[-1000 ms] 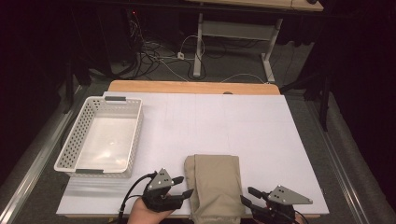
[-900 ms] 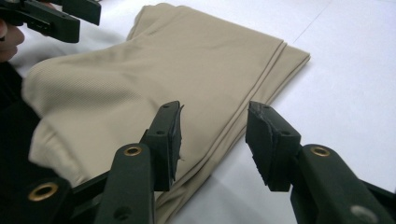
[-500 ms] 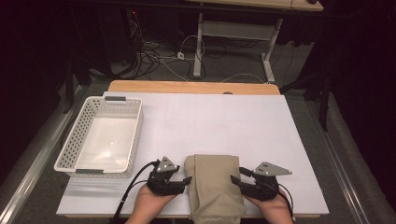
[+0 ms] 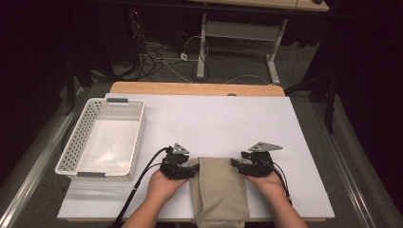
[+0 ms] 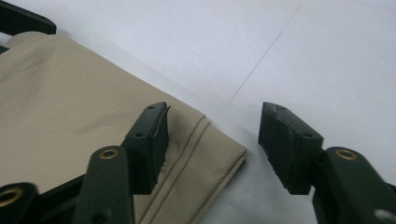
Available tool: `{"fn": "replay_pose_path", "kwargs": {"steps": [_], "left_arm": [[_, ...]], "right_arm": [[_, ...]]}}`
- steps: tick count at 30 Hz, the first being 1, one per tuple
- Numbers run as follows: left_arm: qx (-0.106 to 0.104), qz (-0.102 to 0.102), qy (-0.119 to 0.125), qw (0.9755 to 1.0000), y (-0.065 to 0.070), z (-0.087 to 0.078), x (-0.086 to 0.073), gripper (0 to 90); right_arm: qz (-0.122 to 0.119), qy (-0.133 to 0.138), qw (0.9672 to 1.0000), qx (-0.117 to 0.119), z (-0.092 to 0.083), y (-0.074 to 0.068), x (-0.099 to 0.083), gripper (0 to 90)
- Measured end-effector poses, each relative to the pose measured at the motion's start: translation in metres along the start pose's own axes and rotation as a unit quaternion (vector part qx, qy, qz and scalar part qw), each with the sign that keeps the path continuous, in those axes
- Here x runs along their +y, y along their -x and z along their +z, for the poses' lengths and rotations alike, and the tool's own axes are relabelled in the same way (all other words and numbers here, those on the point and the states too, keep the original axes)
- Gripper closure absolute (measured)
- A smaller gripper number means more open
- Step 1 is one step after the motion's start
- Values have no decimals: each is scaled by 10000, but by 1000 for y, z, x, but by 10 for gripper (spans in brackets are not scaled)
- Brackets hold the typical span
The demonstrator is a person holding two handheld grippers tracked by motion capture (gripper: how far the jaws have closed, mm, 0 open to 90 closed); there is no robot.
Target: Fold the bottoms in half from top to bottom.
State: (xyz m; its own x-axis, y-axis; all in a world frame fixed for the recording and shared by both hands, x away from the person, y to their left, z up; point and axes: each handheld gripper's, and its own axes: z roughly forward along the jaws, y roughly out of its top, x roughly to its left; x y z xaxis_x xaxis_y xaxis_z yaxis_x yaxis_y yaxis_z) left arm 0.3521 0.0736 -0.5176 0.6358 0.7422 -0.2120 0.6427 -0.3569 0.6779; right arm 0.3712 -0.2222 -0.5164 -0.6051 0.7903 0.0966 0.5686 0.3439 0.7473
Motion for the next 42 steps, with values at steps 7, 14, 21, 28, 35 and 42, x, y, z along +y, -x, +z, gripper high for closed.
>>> {"fn": "replay_pose_path", "kwargs": {"steps": [7,14,21,28,35,42], "left_arm": [[-189,-7,18,9998,2,2,-1,635],[-238,134,69,9996,5,3,-2,771],[-197,132,153,9996,3,4,1,782],[-163,153,199,9996,2,3,3,788],[90,280,450,9986,-3,-3,33,788],[490,304,766,9954,-14,-4,70,700]], "right_arm": [[-59,-87,9997,206,4,-4,3,414],[-157,-119,9987,460,4,-7,1,607],[-123,-129,9982,575,5,-6,2,702],[-329,-22,9984,466,1,-10,2,825],[-443,325,9985,62,-5,-8,21,831],[-416,652,9968,-180,-3,7,60,827]]}}
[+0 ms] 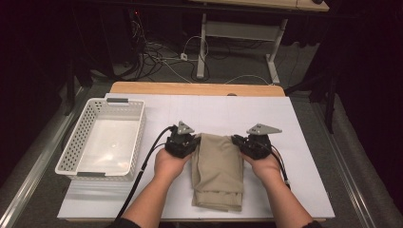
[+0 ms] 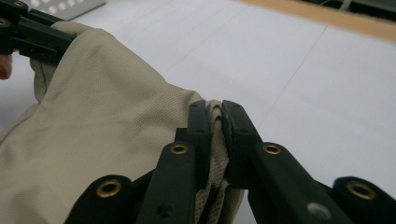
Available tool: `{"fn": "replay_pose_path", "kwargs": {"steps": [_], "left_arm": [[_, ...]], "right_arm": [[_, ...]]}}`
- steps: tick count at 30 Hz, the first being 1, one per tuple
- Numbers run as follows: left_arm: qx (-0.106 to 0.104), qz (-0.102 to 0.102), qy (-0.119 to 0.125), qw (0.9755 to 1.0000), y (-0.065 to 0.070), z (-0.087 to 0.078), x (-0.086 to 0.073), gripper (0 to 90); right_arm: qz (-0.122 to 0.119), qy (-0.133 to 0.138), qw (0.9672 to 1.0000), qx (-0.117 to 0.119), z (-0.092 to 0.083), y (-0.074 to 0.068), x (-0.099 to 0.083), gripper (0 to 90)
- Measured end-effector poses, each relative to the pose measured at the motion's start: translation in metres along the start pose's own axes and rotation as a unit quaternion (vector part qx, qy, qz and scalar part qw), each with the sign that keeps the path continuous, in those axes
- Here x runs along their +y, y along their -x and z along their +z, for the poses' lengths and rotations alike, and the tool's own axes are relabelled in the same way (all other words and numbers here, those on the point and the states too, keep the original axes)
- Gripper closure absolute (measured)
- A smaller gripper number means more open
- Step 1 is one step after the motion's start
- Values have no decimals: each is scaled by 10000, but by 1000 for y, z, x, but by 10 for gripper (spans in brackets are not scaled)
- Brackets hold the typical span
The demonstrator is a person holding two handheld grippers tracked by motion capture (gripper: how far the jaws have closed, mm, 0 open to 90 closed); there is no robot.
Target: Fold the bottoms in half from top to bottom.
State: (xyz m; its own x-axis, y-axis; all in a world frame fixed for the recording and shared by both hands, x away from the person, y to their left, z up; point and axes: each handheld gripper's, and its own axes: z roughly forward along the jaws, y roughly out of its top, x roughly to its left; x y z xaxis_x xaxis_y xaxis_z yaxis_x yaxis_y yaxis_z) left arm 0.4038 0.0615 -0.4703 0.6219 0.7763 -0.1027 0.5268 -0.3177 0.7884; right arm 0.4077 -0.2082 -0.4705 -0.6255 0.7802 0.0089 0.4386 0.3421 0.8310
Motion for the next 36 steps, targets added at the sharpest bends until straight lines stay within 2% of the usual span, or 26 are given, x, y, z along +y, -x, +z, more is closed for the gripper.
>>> {"fn": "replay_pose_path", "kwargs": {"steps": [1,2,3,4,5,6,7,9,10,11,12,13,14,15,16,19,22,25,28,31,32,33,34,35,36], "left_arm": [[87,-199,34,9998,-5,1,5,614],[87,-199,34,9998,-5,1,5,547],[91,-319,0,9994,-9,-3,5,501],[91,-319,0,9994,-9,-3,5,464],[128,-249,-67,9996,-9,-6,3,464],[-12,-124,-84,9999,-5,-14,-4,453],[-12,-124,-84,9999,-5,-14,-4,453],[-254,-72,-81,9996,2,-22,-14,453],[-505,38,-70,9987,12,-31,-27,454],[-505,38,-70,9987,12,-31,-27,454],[-624,82,-65,9980,17,-35,-34,454],[-709,137,-36,9974,23,-39,-41,454],[-864,290,-2,9958,36,-44,-56,471],[-864,290,-2,9958,36,-44,-56,479],[-974,437,-69,9943,44,-44,-66,494],[-1051,517,-200,9929,50,-42,-74,549],[-1104,545,-315,9919,54,-40,-85,650],[-1087,590,-375,9916,57,-39,-93,716],[-1052,659,-419,9914,57,-41,-98,775],[-1101,550,-320,9919,55,-44,-97,811],[-1135,516,-246,9919,55,-45,-95,816],[-1149,518,-216,9918,56,-46,-94,816],[-1149,518,-216,9918,56,-46,-94,817],[-1173,532,-196,9915,57,-47,-92,817],[-1210,536,-156,9911,58,-49,-90,817]], "right_arm": [[85,-29,10000,-15,8,8,8,777],[85,-29,10000,-15,8,8,8,777],[150,-101,9998,-107,13,13,10,615],[205,-99,9997,-134,12,14,10,571],[205,-99,9997,-134,12,14,10,571],[210,-109,9997,-88,7,13,7,551],[210,-109,9997,-88,7,13,7,551],[80,-133,9998,-89,-2,8,1,546],[36,-102,9999,-1,-13,0,-8,553],[-17,-88,10000,37,-19,-4,-13,557],[-17,-88,10000,37,-19,-4,-13,557],[-52,-100,9999,80,-25,-10,-20,564],[-213,-193,9995,114,-36,-24,-35,578],[-213,-193,9995,114,-36,-24,-35,578],[-245,-250,9991,222,-46,-36,-51,603],[-111,-373,9986,361,-54,-47,-75,613],[39,-458,9979,466,-57,-51,-91,604],[199,-519,9968,578,-58,-51,-96,562],[200,-530,9963,647,-60,-53,-99,566],[242,-568,9956,703,-60,-54,-100,602],[196,-590,9951,771,-61,-55,-101,720],[150,-579,9950,803,-62,-56,-101,791],[150,-579,9950,803,-62,-56,-101,791],[56,-497,9958,763,-67,-56,-100,849],[56,-497,9958,763,-67,-56,-100,849]]}}
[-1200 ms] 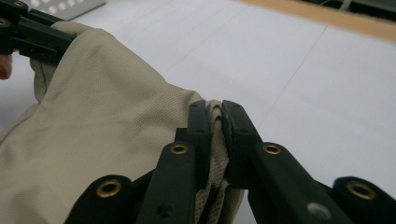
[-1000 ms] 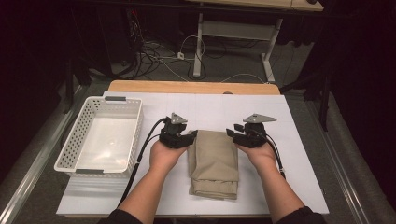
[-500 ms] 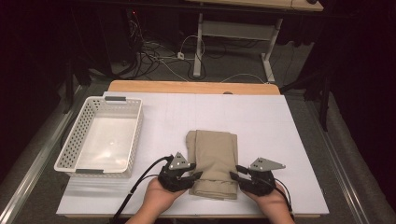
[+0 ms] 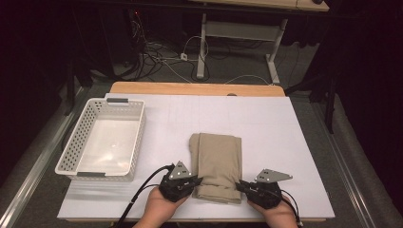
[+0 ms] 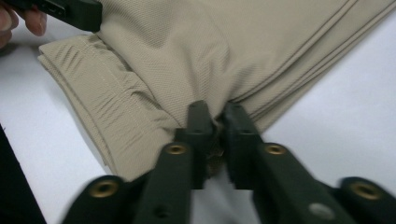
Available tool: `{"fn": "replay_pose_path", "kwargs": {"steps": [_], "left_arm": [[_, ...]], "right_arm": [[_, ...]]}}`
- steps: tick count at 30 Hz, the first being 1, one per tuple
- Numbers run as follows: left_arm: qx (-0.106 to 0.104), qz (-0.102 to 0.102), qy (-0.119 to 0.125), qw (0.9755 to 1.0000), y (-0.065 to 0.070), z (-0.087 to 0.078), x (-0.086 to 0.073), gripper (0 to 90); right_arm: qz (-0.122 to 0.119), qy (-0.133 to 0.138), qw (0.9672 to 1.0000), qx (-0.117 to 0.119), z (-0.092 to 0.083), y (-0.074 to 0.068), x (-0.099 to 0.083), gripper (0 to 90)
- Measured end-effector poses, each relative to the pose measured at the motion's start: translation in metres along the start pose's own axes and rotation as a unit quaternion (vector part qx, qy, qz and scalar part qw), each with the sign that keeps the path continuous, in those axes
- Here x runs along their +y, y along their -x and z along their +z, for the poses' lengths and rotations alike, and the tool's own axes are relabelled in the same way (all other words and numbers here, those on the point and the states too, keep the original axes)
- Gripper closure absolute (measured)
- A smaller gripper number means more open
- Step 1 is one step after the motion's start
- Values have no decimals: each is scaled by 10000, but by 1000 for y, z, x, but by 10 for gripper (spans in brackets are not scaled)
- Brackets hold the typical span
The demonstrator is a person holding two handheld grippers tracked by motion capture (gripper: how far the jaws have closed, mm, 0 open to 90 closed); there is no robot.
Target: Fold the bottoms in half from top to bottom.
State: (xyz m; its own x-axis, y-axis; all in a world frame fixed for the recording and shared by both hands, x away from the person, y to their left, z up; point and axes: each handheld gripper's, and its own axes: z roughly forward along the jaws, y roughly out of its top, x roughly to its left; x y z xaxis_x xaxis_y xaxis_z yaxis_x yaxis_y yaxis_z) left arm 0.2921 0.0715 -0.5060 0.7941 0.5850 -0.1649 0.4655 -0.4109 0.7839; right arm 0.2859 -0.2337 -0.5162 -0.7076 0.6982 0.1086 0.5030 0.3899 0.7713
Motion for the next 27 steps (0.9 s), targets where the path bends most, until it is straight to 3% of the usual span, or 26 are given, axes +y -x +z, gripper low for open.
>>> {"fn": "replay_pose_path", "kwargs": {"steps": [3,7,16,18,19,20,22,24,27], "left_arm": [[-127,23,197,9997,7,-10,8,816],[-185,82,248,9995,13,-15,10,815],[-314,129,-98,9994,31,-19,-11,800],[-293,142,-171,9993,33,-20,-16,752],[-196,165,-188,9995,34,-22,-16,636],[-196,165,-188,9995,34,-22,-16,571],[45,134,-21,9999,33,-27,-8,474],[126,162,151,9997,33,-30,-2,428],[105,137,330,9993,31,-31,8,426]], "right_arm": [[-13,391,9992,-69,-20,0,7,860],[-70,595,9982,-78,-35,-2,9,860],[-167,424,9990,48,-46,-15,-6,855],[-153,298,9994,90,-45,-18,-12,831],[-132,147,9997,141,-41,-18,-18,776],[-132,147,9997,141,-41,-18,-18,776],[-40,232,9996,127,-42,-16,-18,634],[-9,434,9990,62,-48,-16,-13,574],[-36,590,9983,13,-52,-17,-8,570]]}}
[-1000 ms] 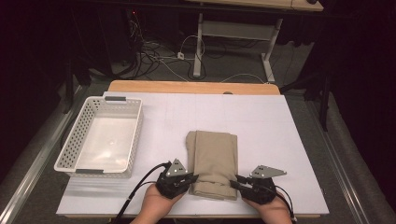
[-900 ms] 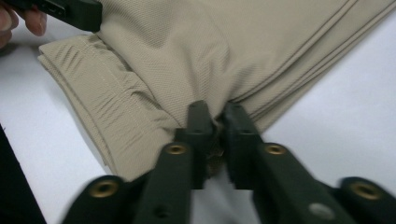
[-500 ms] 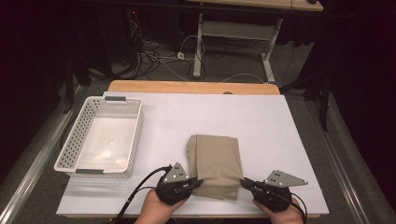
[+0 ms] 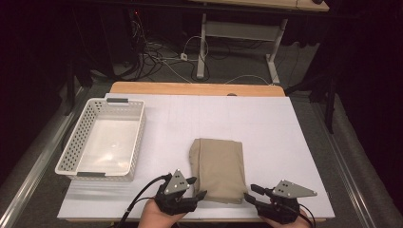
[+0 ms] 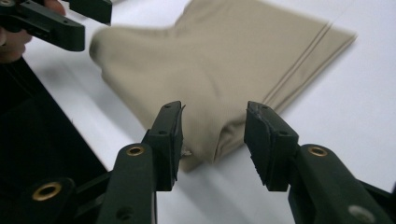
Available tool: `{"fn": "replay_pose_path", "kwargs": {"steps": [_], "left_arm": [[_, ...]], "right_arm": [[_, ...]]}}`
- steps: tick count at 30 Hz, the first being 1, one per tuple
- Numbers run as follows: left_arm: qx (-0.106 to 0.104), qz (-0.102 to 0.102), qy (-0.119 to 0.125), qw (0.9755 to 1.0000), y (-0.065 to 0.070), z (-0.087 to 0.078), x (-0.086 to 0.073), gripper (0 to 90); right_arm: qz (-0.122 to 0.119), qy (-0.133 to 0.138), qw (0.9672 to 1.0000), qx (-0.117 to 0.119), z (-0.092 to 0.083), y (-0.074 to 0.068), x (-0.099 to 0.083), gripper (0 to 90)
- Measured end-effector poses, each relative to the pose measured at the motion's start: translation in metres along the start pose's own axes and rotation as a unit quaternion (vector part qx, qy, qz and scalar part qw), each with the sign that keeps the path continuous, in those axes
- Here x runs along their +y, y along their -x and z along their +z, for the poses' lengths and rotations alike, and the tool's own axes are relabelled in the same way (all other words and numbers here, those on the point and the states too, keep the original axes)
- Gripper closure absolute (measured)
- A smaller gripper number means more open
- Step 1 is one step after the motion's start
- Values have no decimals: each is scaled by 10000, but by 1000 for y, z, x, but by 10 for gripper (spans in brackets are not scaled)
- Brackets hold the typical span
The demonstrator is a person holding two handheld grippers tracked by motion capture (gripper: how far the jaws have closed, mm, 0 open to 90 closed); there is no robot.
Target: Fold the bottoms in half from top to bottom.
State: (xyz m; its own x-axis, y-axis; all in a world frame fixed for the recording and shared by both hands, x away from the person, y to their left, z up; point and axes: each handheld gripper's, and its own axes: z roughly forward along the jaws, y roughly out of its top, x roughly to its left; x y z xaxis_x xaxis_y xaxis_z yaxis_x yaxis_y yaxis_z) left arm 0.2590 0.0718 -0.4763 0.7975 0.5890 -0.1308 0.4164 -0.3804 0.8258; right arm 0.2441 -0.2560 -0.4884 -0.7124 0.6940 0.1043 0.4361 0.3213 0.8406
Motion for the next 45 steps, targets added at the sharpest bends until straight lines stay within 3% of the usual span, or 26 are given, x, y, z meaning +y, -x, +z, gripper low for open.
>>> {"fn": "replay_pose_path", "kwargs": {"steps": [2,3,5,6,8,9,13,19,21,22,23,24,27,31,32,36,45], "left_arm": [[-33,72,143,9999,-1,4,8,560],[22,147,151,9998,-1,8,12,560],[4,169,48,9998,-5,17,17,702],[-31,135,-22,9999,-7,22,17,730],[-16,225,-361,9991,-10,31,11,760],[-16,225,-361,9991,-10,31,11,760],[-68,370,-753,9964,-12,39,-10,759],[-116,190,-570,9981,-15,39,-19,759],[-108,104,-463,9988,-15,32,-17,701],[-53,-16,-264,9996,-19,17,-15,690],[-53,-16,-264,9996,-19,17,-15,690],[87,-105,-76,9999,-25,0,-16,690],[264,-248,-133,9993,-31,-14,-27,690],[343,-350,-463,9977,-29,-8,-41,687],[318,-284,-666,9969,-23,2,-44,654],[313,-100,-863,9957,-14,18,-42,627],[166,-131,-895,9958,-15,25,-36,627]], "right_arm": [[-28,138,9999,-15,2,0,7,634],[-28,138,9999,-15,2,0,7,634],[-53,113,9999,-19,9,0,10,743],[-93,40,9999,-41,13,0,10,781],[-129,-206,9997,-78,24,1,6,822],[-129,-206,9997,-78,24,1,6,822],[-75,-493,9987,-47,32,3,-7,826],[-56,-612,9981,-6,31,2,-15,832],[18,-612,9981,33,30,4,-17,814],[-13,-546,9985,-10,27,4,-16,770],[-13,-546,9985,-10,27,4,-16,770],[-36,-425,9991,-27,24,4,-13,718],[-35,-241,9997,-50,18,5,-10,620],[5,-139,9997,-200,14,9,-9,536],[32,-81,9994,-340,12,13,-9,497],[121,-48,9989,-446,6,20,-12,482],[35,-122,9987,-497,4,19,-16,476]]}}
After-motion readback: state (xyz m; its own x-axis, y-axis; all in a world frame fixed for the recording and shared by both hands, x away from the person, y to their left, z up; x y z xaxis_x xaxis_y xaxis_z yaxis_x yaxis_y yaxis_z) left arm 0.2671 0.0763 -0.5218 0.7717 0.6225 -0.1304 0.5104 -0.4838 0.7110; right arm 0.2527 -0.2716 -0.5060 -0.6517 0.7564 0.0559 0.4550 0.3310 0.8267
